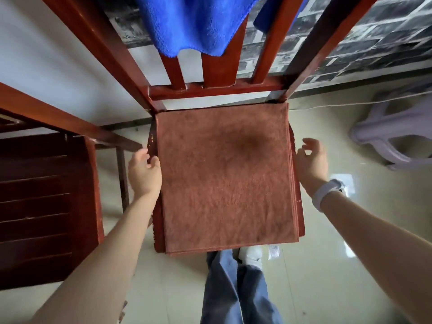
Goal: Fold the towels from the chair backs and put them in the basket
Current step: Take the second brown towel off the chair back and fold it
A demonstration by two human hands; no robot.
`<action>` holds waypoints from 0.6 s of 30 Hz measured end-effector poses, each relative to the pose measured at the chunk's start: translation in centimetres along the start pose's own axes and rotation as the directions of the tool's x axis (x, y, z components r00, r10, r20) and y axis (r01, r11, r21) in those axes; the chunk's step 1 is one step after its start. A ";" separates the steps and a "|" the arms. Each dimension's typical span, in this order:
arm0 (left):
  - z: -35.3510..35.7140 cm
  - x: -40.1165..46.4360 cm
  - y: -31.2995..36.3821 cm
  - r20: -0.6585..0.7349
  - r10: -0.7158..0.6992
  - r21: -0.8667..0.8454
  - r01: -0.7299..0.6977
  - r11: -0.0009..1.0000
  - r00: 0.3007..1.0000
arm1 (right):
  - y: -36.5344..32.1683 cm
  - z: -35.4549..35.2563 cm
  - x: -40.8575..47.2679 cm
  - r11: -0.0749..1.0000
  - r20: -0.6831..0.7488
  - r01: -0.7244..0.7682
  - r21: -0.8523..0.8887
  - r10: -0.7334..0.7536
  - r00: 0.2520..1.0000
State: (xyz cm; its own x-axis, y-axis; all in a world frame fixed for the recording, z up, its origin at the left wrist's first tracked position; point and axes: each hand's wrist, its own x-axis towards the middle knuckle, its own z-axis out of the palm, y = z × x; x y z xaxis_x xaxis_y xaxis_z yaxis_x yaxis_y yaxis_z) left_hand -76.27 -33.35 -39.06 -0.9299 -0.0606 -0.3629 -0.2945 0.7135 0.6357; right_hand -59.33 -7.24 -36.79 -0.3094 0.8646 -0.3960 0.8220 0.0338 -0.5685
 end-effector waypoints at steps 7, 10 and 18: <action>-0.5 -11.9 -11.0 -0.022 -0.223 0.148 0.224 0.963 0.974 | 11.9 -0.7 -10.2 0.957 0.064 -0.278 -0.086 0.284 0.957; -0.5 -13.7 -12.5 -0.033 -0.293 0.160 0.295 0.942 0.955 | 14.5 -0.3 -12.7 0.939 0.108 -0.321 -0.126 0.335 0.936; -0.4 -12.8 -12.4 -0.008 -0.357 0.199 0.351 0.915 0.934 | 15.9 1.3 -12.3 0.841 0.196 -0.520 0.146 0.491 0.849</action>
State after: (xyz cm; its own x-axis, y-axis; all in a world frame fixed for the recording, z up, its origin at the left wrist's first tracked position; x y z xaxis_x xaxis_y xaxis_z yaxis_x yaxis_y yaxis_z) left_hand -60.76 -41.68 -42.00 -0.7650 -0.3167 -0.5607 -0.5522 0.7705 0.3183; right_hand -43.11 -18.01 -41.91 0.0469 0.6519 -0.7568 0.7830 -0.4945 -0.3774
